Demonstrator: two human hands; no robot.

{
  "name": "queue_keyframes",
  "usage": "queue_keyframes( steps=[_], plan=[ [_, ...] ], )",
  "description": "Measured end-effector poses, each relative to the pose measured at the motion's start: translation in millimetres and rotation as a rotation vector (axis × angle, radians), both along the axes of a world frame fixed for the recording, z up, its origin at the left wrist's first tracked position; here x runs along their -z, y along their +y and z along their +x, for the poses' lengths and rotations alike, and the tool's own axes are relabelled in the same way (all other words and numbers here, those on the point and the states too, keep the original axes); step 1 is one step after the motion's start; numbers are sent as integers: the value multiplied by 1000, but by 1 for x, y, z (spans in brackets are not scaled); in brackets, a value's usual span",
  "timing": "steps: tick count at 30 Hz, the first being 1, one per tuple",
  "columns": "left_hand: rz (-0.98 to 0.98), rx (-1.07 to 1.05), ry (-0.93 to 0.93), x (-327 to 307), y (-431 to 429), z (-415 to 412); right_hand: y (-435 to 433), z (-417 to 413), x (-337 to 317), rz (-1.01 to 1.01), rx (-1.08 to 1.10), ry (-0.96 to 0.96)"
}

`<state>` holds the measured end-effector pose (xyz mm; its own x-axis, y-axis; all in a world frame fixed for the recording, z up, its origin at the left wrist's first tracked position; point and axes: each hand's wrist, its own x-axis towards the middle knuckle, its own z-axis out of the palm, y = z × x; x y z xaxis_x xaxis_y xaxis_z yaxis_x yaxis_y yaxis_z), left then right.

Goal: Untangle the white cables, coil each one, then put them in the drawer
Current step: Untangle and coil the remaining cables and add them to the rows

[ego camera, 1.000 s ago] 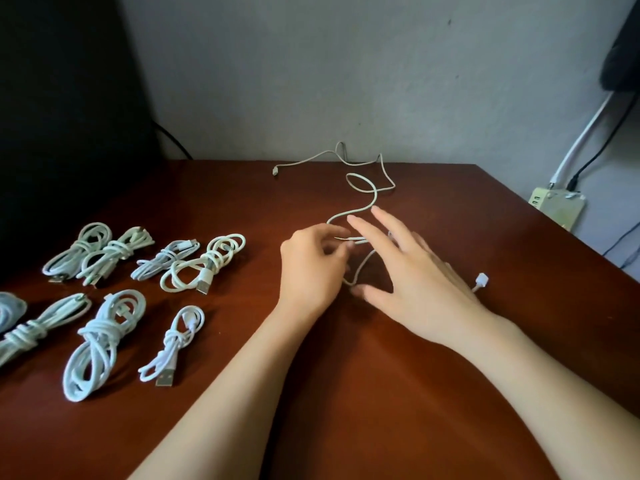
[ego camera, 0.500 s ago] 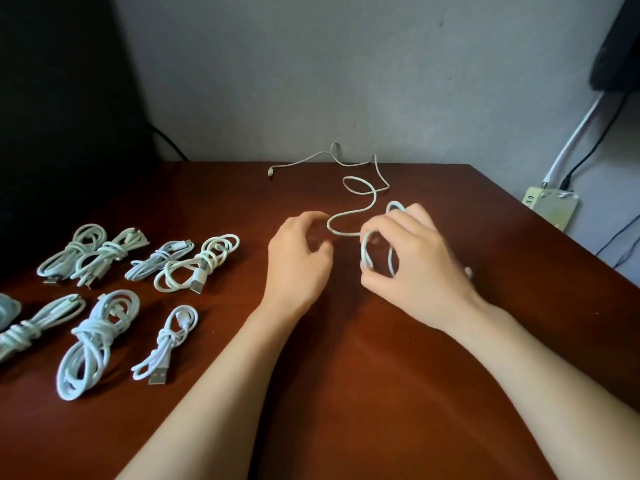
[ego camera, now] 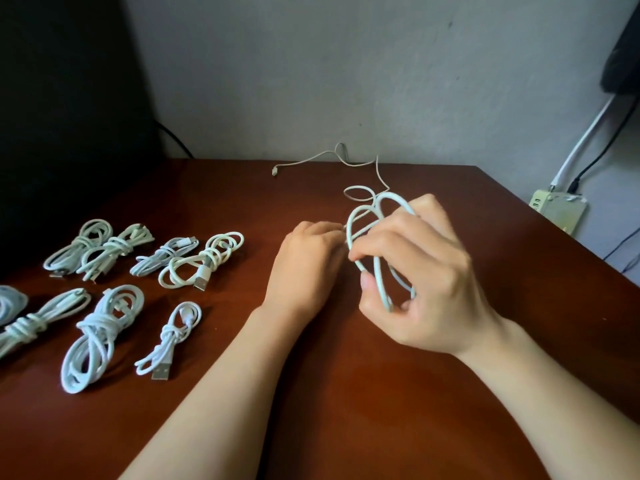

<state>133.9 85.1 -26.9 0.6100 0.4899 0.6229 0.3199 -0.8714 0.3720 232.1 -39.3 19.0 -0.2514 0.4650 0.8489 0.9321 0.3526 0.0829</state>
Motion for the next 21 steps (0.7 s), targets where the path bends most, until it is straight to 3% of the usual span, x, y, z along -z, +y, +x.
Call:
queue_keyframes(
  steps=[5, 10, 15, 18, 21],
  plan=[
    [-140, -192, -331, -10, 0, -2, 8, 14, 4, 46, 297, 100],
    [-189, -126, -448, -20, -23, 1, 14, 33, 15, -162, 519, 85],
    [-186, 113, -431, -24, -49, 1, 17, 36, 20, -224, 344, 191],
    [-215, 241, -540, -30, -49, -3, 16, 39, 17, -78, 291, 180],
    [-312, 148, -651, -31, -35, -3, 13, 33, 11, 76, 216, 147]
  ],
)
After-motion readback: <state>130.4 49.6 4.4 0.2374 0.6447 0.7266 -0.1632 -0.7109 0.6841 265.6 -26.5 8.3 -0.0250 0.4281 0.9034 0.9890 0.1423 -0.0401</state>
